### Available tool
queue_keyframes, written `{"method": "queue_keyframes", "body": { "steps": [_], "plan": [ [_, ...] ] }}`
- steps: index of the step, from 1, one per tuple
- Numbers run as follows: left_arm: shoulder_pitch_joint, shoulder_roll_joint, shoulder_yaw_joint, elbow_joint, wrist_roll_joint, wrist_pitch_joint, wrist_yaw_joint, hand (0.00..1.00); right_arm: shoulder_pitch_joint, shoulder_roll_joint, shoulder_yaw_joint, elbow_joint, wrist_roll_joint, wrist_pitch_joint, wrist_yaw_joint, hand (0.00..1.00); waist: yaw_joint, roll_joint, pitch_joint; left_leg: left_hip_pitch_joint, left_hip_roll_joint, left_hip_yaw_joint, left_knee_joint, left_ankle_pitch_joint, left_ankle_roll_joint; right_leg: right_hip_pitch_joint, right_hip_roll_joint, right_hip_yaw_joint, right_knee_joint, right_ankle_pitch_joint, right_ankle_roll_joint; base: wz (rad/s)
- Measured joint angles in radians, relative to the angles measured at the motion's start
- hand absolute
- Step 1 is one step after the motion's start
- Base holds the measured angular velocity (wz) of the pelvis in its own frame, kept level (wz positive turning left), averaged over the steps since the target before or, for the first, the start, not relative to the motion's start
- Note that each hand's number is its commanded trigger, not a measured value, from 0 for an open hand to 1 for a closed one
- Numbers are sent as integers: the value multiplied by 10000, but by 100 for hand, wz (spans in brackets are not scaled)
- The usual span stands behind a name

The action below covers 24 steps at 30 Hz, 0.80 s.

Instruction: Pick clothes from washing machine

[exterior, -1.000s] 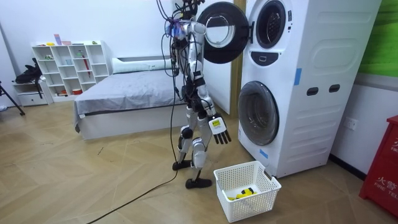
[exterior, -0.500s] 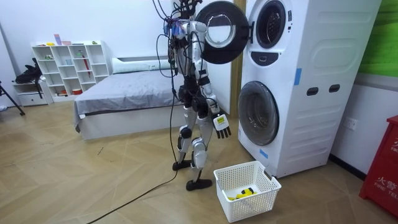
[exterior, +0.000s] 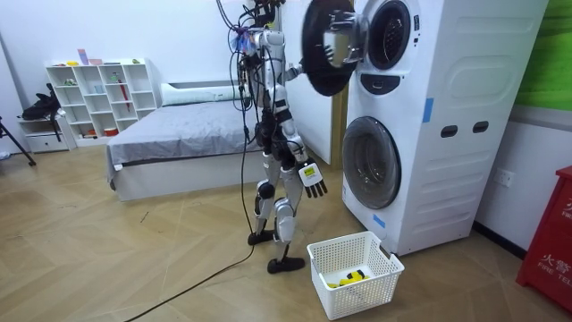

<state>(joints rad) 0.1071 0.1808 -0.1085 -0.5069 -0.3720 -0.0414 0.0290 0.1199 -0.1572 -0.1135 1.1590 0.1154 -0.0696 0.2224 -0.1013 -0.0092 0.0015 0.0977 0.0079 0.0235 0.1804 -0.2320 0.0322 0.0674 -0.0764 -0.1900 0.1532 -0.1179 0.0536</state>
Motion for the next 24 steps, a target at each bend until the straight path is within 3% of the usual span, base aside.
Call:
{"method": "queue_keyframes", "body": {
  "steps": [5,8,12,17,20,24],
  "plan": [
    [-377,-125,-560,247,-101,3,-378,0,-237,-11,716,20,17,-26,-219,0,-87,-82,37,223,56,369,9,1,1,-8,60,247,-11,-2,-2,-24],
    [-519,-131,-1110,658,-78,-19,-434,0,-316,-9,1025,32,35,-33,-228,0,-100,-209,115,333,103,586,-75,1,1,16,71,280,-15,-3,-3,-11],
    [-596,-104,-1982,1764,694,32,-433,0,-530,95,1160,42,-27,-33,-212,0,-418,-309,170,304,116,595,-188,-1,0,-35,80,259,-28,-3,-3,2],
    [-581,-83,-2283,2934,1374,94,-429,0,-481,112,1213,-3,138,-28,-190,0,-546,-284,154,422,191,782,-352,-41,-69,-35,207,306,-20,18,-37,-11],
    [-383,18,-2264,3972,2794,-30,-378,0,-433,94,1204,-7,188,-29,-132,0,-481,-211,104,551,282,953,-412,-75,-126,-35,337,505,-20,34,-65,-21],
    [313,23,-2188,6330,4420,-230,-353,0,-81,83,1174,-110,561,-54,-145,0,-276,-178,37,706,360,1122,-440,-77,-154,32,430,557,-31,11,-132,-14]
  ]
}}
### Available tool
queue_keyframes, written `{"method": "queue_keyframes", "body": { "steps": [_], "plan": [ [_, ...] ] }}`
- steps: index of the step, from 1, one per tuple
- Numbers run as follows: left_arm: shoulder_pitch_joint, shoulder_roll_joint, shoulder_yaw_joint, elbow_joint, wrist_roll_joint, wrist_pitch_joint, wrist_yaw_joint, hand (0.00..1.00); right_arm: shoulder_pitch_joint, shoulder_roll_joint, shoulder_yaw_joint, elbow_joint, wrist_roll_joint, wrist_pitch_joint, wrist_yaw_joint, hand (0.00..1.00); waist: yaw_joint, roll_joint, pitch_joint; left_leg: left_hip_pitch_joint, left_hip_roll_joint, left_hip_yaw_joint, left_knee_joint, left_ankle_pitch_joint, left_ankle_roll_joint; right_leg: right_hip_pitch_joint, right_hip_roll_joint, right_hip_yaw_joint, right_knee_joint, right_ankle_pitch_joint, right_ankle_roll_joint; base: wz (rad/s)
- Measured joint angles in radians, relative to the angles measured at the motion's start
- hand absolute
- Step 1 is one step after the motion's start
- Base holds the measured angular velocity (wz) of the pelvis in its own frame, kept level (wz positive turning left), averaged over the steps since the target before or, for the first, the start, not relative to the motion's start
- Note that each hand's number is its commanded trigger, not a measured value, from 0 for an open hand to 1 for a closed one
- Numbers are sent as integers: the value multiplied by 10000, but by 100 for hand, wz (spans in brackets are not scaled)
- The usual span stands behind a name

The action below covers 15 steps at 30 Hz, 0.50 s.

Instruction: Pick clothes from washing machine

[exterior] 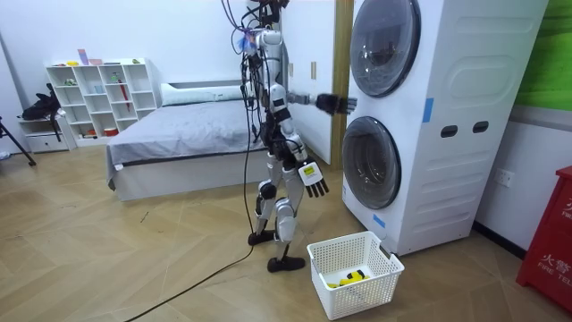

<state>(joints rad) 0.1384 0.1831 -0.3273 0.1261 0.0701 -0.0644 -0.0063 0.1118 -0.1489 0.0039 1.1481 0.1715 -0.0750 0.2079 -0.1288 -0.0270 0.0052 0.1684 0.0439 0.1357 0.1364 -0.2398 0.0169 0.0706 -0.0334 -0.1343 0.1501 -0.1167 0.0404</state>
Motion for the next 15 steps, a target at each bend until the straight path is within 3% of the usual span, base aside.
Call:
{"method": "queue_keyframes", "body": {
  "steps": [2,6,11,15],
  "plan": [
    [325,3,276,1319,640,-44,99,0,142,12,-81,-116,178,-5,19,0,50,3,-3,14,4,28,7,1,-2,0,8,9,-9,-11,-18,-5],
    [950,71,1472,4444,2030,-81,744,0,383,36,-262,-128,340,7,-9,0,450,-86,1,163,21,238,-3,1,-3,25,44,210,-12,-44,-78,-17],
    [1167,211,2528,7181,2063,-96,2003,0,461,36,-253,-111,587,34,6,0,570,-53,41,185,44,246,-110,-72,-100,12,66,176,-11,-37,-85,2],
    [1121,34,3078,8616,2066,-88,2664,0,477,37,-252,132,765,22,37,0,767,11,13,262,52,300,-186,-73,-101,17,88,204,10,-10,-106,-3]
  ]
}}
